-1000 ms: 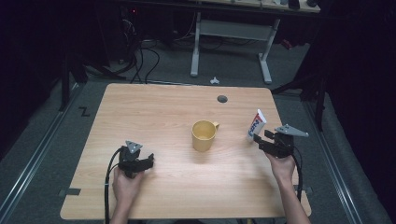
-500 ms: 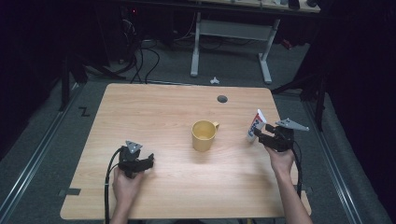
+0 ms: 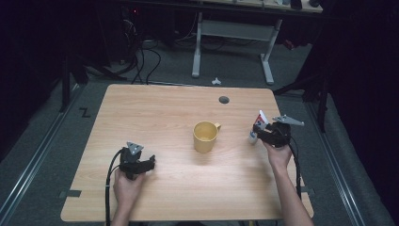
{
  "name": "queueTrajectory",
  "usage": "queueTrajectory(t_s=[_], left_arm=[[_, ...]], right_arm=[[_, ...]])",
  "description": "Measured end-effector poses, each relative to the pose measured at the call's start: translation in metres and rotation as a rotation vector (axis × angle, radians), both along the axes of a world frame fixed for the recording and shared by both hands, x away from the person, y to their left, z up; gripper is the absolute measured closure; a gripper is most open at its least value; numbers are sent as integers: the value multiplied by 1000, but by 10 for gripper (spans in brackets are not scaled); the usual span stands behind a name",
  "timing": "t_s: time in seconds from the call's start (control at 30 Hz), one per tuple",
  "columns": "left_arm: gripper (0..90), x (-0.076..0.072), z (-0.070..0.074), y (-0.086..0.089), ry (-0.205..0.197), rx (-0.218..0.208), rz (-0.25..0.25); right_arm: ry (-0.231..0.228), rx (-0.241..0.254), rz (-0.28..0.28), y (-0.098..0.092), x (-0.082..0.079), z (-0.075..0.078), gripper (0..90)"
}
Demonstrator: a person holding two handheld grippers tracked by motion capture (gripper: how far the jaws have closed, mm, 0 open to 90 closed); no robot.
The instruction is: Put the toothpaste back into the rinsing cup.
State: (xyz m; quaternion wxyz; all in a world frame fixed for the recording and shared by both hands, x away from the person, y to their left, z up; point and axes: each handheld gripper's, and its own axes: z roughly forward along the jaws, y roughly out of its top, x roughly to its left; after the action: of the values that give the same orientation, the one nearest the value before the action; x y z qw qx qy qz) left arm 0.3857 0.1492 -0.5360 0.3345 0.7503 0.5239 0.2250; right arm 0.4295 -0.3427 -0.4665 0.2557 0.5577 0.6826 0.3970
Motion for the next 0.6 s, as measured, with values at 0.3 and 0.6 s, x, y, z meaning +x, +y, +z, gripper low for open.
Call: queueTrajectory(t_s=[0.3,0.6], left_arm=[[243,0,0,0,0,0,0],[243,0,0,0,0,0,0]], right_arm=[[12,-44,-5,6,7,-11,542],[14,-44,3,5,7,-12,603]])
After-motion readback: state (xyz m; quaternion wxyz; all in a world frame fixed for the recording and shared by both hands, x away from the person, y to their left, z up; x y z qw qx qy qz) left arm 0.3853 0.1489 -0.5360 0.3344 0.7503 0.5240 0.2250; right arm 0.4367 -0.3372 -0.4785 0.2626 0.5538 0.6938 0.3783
